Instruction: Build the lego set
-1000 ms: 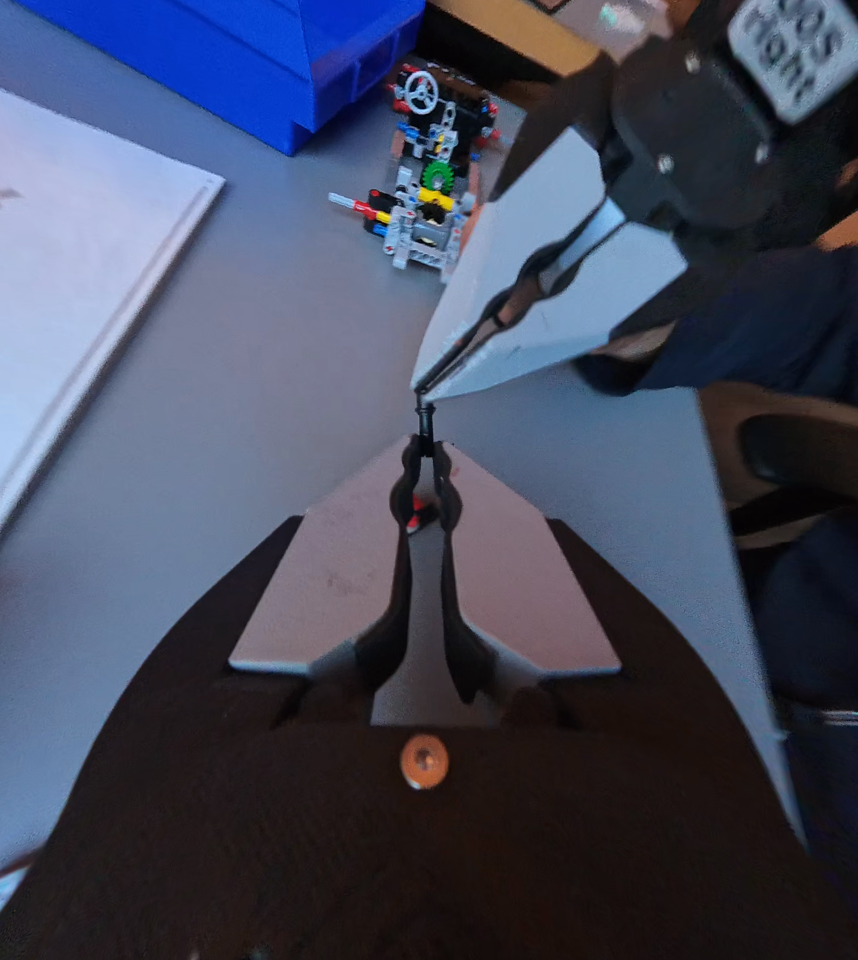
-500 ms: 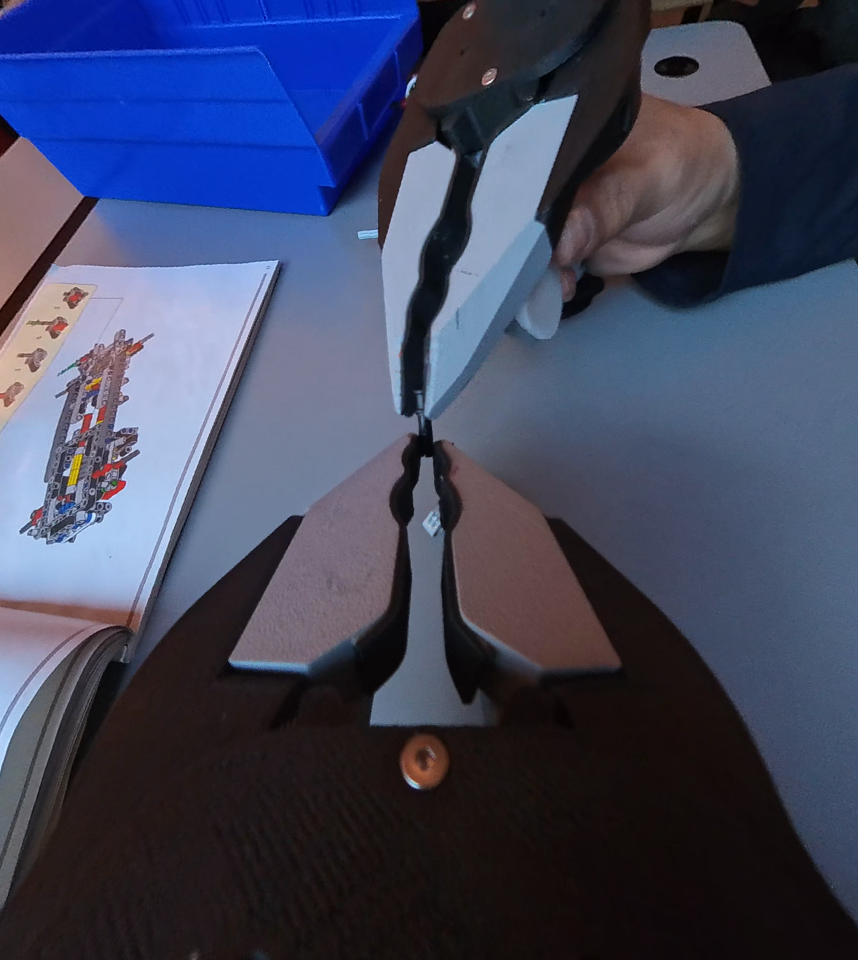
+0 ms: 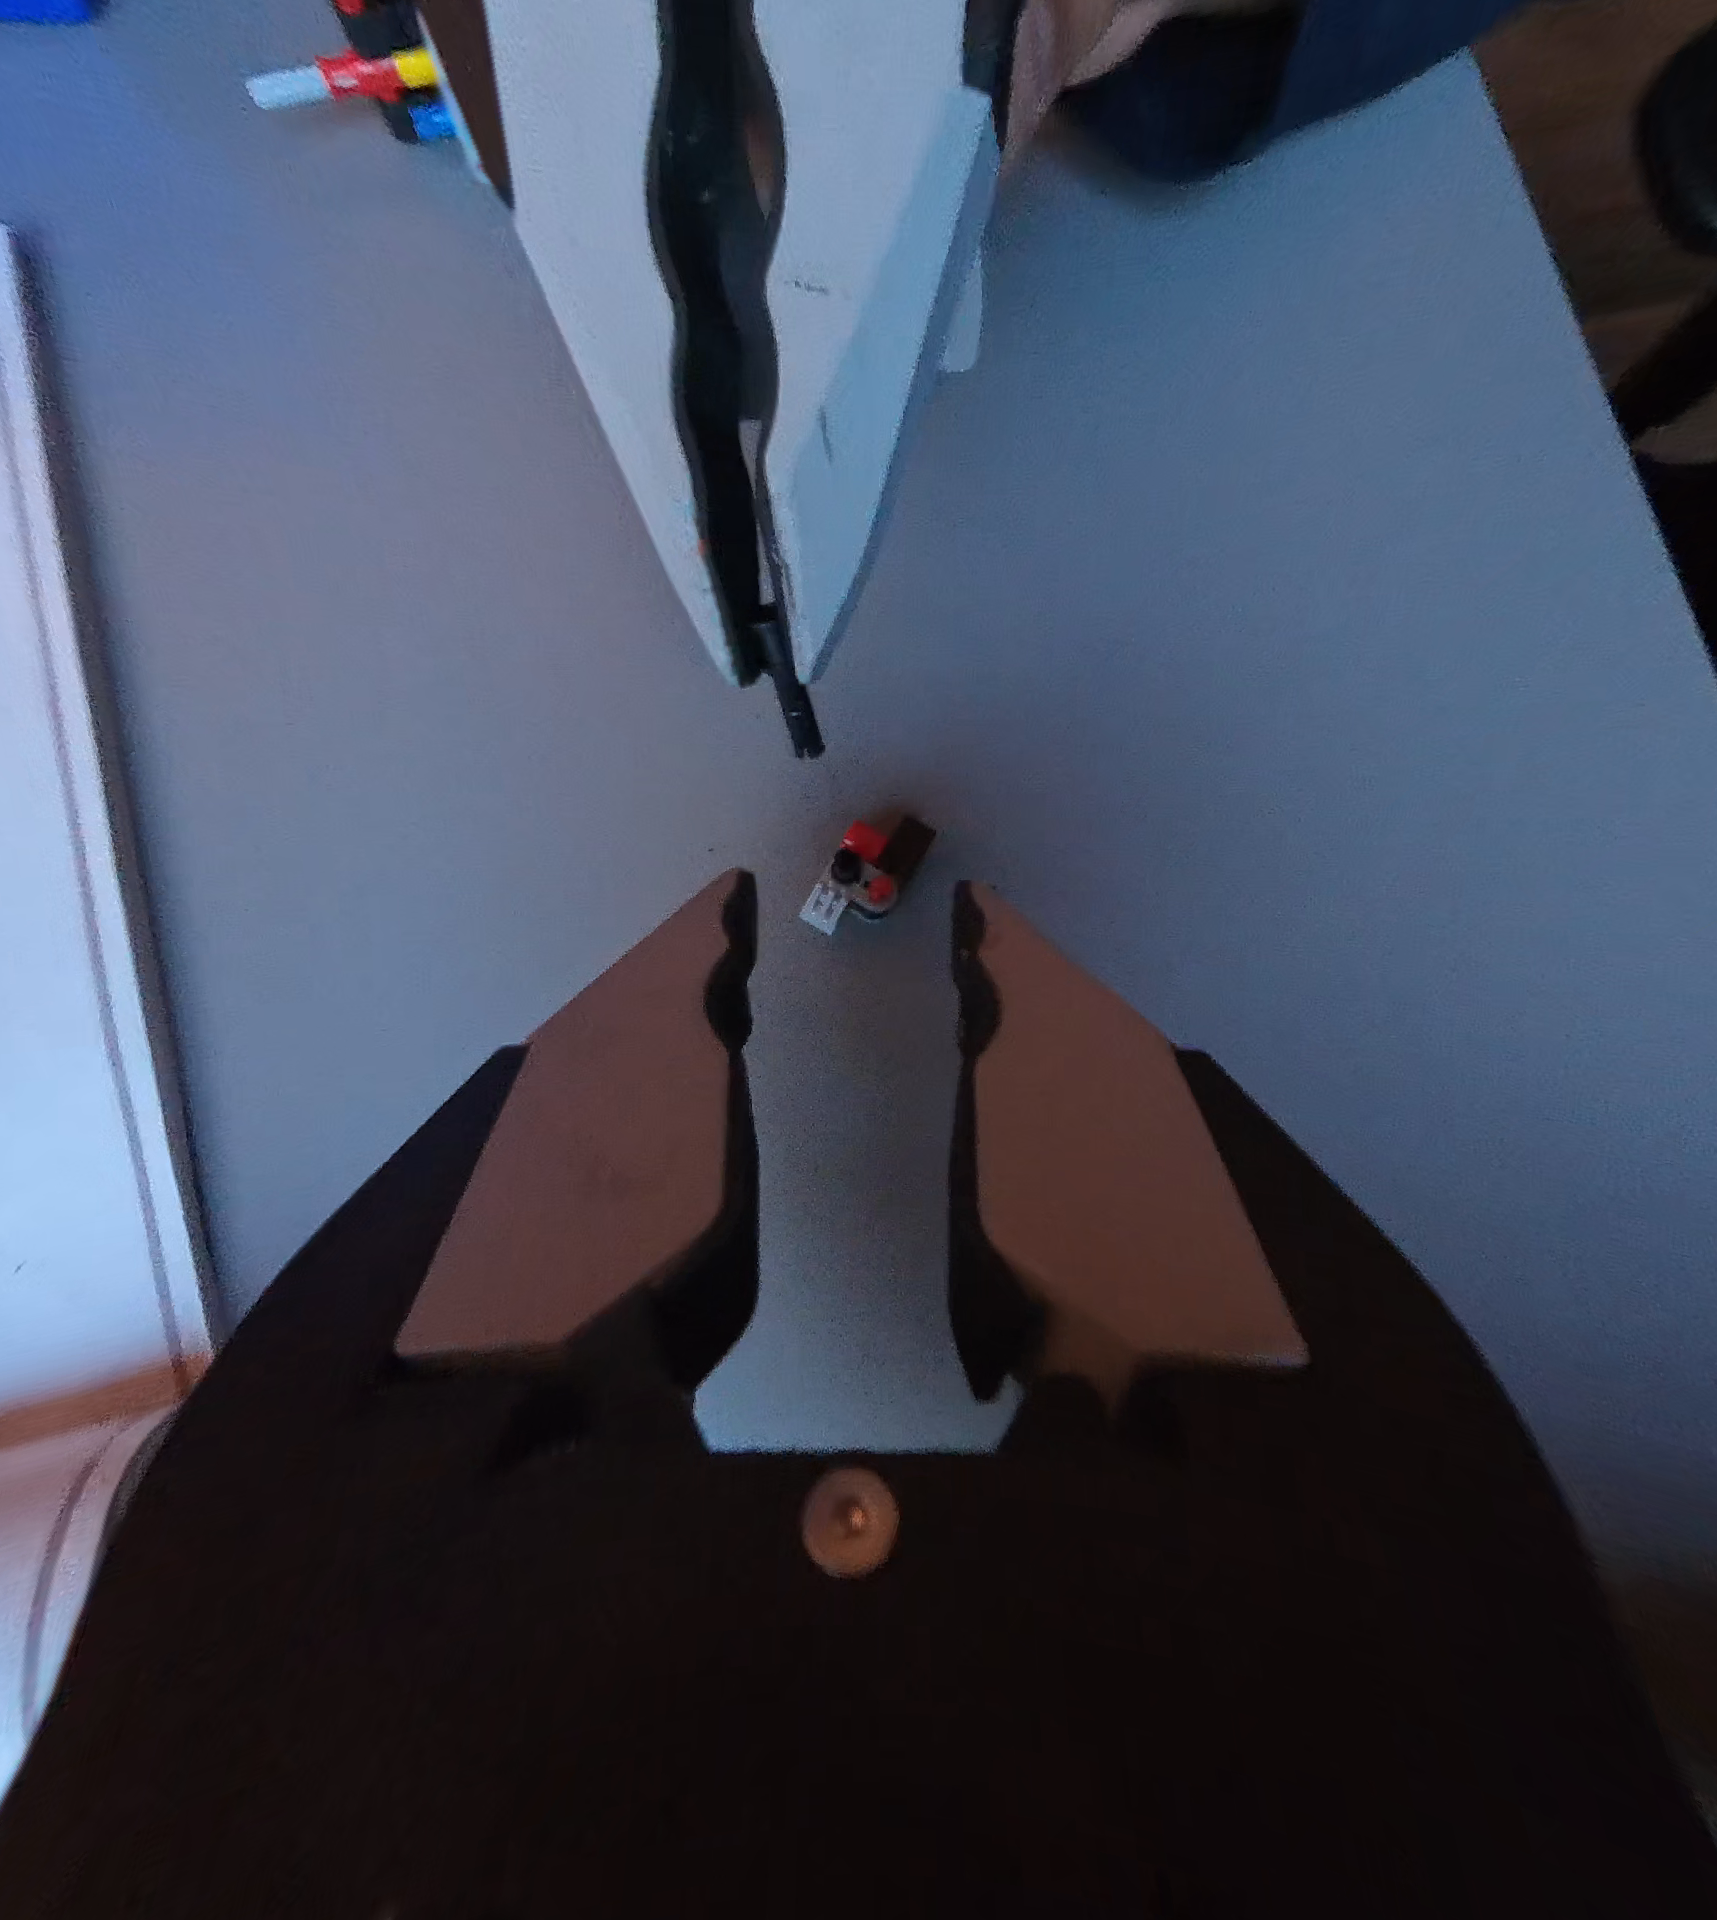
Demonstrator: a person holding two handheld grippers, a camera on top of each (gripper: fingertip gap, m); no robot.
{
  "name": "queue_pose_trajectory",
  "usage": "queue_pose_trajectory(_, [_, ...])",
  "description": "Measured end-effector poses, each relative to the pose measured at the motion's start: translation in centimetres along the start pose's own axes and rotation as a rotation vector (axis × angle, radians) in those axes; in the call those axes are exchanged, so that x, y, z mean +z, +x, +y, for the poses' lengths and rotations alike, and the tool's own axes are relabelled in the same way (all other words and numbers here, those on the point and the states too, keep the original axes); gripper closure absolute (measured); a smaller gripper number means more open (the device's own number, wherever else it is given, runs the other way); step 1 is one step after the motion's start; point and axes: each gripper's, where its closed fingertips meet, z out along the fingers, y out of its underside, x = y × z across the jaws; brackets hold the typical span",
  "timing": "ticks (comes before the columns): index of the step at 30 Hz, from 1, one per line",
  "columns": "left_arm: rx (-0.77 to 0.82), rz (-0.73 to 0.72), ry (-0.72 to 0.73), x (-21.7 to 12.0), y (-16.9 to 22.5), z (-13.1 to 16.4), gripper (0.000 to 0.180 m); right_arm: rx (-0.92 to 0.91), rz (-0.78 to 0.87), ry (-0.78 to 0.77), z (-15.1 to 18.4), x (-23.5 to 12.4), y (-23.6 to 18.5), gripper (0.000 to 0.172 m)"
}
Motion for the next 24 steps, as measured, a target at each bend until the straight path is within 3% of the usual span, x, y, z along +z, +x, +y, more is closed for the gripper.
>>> queue_pose_trajectory(6, [0.043,0.052,-0.059,1.4,-0.1,0.8,0.157,0.052,-0.033,-0.109,2.0,0.5,-0.1,0.169])
queue_pose_trajectory(10, [0.054,-0.005,-0.053,2.2,0.6,1.3,0.172,0.059,-0.035,-0.178,3.2,1.1,-0.3,0.169])
queue_pose_trajectory(16, [0.2,-0.339,-0.071,1.3,0.3,2.0,0.174,0.02,-0.036,-0.204,3.7,1.8,-0.9,0.168])
queue_pose_trajectory(20, [0.463,-0.612,-0.232,0.5,0.1,2.6,0.175,-0.062,-0.039,-0.237,4.1,2.1,-1.6,0.168])
queue_pose_trajectory(24, [0.736,-0.778,-0.407,0.4,1.1,2.8,0.172,-0.163,0.008,-0.278,4.7,2.4,-1.5,0.168])
